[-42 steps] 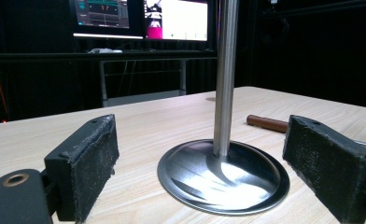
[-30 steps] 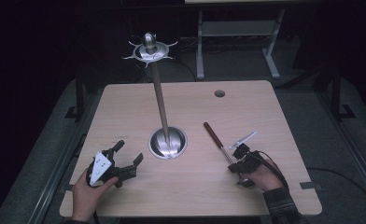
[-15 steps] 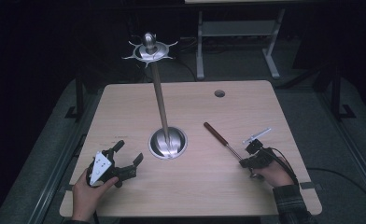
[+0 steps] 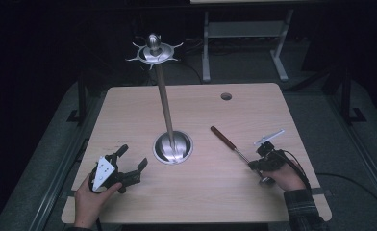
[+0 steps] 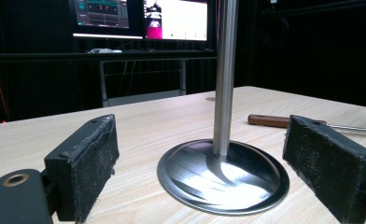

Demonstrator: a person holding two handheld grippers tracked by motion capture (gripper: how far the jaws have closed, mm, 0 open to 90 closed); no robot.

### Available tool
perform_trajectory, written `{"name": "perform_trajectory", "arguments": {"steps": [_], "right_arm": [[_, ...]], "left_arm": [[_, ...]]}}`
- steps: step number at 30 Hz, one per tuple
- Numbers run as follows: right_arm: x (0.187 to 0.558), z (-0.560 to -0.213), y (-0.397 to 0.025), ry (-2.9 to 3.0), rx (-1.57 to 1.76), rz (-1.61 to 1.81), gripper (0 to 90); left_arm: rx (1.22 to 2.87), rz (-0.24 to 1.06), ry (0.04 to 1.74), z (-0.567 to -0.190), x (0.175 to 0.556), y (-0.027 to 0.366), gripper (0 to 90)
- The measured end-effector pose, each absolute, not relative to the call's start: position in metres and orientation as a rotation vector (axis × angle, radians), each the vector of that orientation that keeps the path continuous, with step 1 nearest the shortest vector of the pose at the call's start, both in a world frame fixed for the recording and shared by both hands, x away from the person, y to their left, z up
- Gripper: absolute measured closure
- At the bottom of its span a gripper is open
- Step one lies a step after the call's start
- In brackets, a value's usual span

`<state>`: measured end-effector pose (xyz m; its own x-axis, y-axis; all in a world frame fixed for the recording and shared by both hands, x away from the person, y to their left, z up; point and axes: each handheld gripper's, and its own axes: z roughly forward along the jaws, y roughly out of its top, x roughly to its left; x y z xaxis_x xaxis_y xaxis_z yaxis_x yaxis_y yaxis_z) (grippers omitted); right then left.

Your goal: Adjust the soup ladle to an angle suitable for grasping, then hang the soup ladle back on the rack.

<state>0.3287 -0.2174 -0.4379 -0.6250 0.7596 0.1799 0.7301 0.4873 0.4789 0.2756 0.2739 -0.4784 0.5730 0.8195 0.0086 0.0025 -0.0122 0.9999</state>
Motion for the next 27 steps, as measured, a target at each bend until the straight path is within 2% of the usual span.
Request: {"name": "perform_trajectory", "arguments": {"steps": [15,18,27], "right_arm": [[0.346,-0.427,-0.207,2.629,1.319,0.852,89.6],[0.356,-0.423,-0.203,2.62,1.323,0.867,83.4],[0.38,-0.413,-0.19,2.635,1.335,0.833,72.2]], "left_arm": [[1.448,0.756,0.746,-0.478,0.275,0.273,9.8],[1.448,0.756,0.746,-0.478,0.275,0.273,9.8],[1.449,0.755,0.748,-0.478,0.275,0.273,9.8]]}}
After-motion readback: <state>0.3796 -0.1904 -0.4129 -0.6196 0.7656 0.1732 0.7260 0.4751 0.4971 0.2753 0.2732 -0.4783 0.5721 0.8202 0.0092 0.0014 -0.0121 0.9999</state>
